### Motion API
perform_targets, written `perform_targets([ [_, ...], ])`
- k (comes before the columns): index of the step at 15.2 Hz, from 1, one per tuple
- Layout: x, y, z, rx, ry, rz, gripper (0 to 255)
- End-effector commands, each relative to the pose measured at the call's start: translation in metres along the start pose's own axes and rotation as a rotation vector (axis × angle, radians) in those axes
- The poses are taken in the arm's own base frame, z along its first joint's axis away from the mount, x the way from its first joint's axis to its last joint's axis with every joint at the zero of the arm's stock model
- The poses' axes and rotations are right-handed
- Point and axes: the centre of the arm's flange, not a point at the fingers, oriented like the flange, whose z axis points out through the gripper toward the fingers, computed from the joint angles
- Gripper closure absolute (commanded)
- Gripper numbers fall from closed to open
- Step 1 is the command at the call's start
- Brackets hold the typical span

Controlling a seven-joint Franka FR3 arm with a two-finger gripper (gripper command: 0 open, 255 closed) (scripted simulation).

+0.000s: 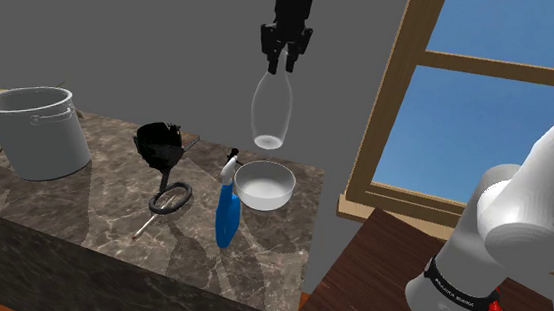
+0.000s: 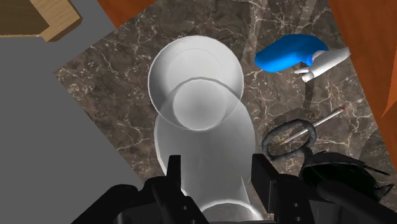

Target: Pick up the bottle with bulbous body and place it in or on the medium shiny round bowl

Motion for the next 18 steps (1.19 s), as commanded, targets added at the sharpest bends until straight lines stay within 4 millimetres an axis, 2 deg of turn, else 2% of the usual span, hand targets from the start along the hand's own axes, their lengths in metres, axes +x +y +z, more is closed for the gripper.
perform_targets([
  [1, -0.001, -0.001, 0.009, 0.000, 0.001, 0.000, 255],
  [18, -0.012, 0.000, 0.098, 0.000, 0.001, 0.000, 255],
])
